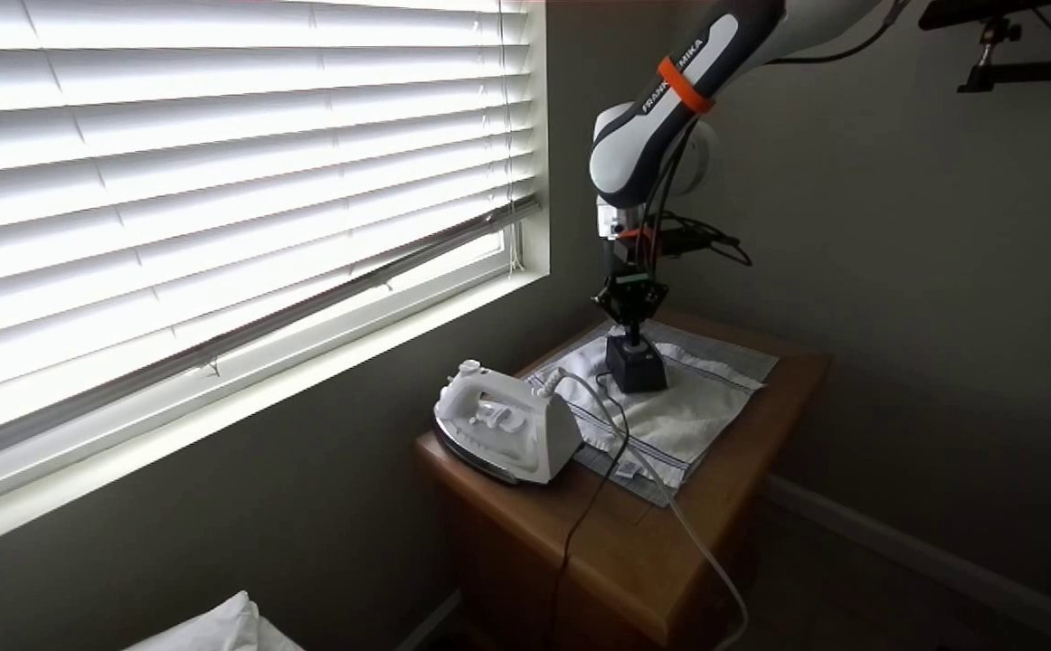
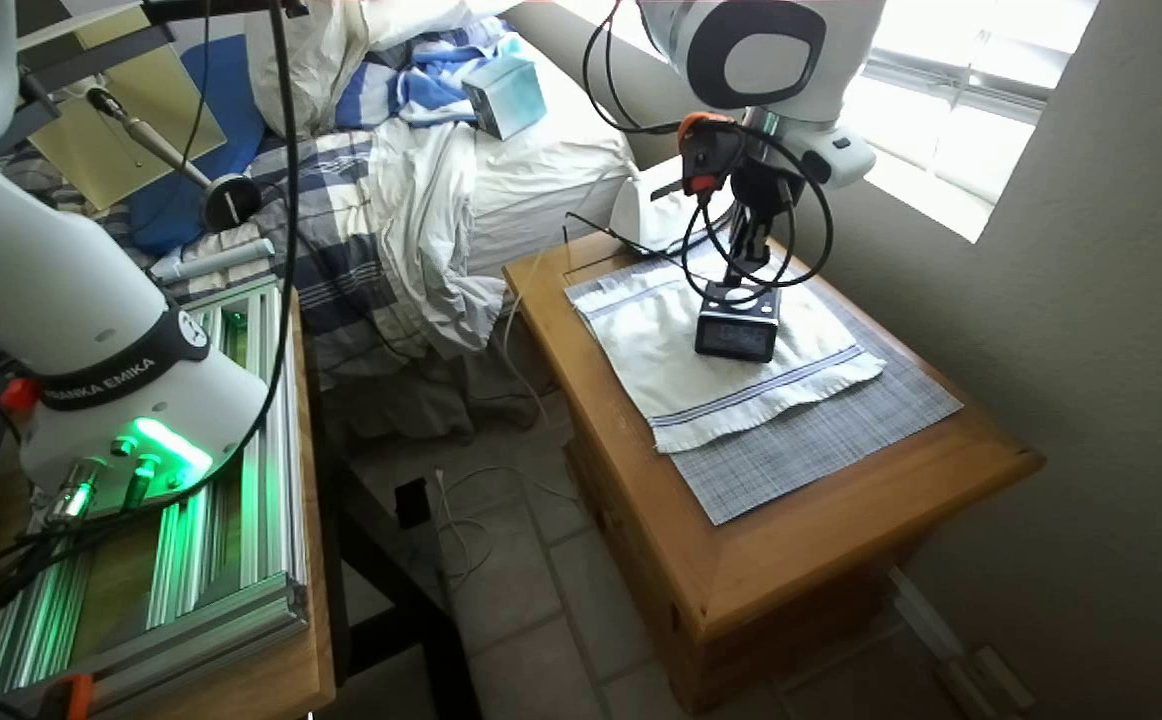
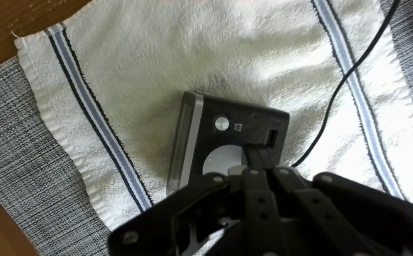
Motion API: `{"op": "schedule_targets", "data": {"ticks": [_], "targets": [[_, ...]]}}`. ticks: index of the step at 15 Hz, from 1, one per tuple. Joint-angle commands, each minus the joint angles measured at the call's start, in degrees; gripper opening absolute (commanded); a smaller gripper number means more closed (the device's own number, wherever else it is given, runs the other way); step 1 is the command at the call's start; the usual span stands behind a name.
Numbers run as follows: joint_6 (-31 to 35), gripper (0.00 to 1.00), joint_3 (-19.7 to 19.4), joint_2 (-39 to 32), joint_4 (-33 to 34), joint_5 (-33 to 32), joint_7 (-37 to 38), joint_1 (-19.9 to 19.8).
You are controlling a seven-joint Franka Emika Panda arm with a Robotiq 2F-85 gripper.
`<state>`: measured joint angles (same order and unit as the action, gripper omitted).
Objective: Turn on the alarm clock
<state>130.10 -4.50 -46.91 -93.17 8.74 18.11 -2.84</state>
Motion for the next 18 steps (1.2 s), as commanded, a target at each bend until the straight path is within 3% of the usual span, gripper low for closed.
{"op": "schedule_targets", "data": {"ticks": [1, 18], "targets": [[-3.6, 0.0, 1.37, -3.06, 4.99, 1.52, -2.25, -1.63], [-8.68, 0.0, 2.09, -8.24, 12.82, 3.87, -3.45, -4.18]]}}
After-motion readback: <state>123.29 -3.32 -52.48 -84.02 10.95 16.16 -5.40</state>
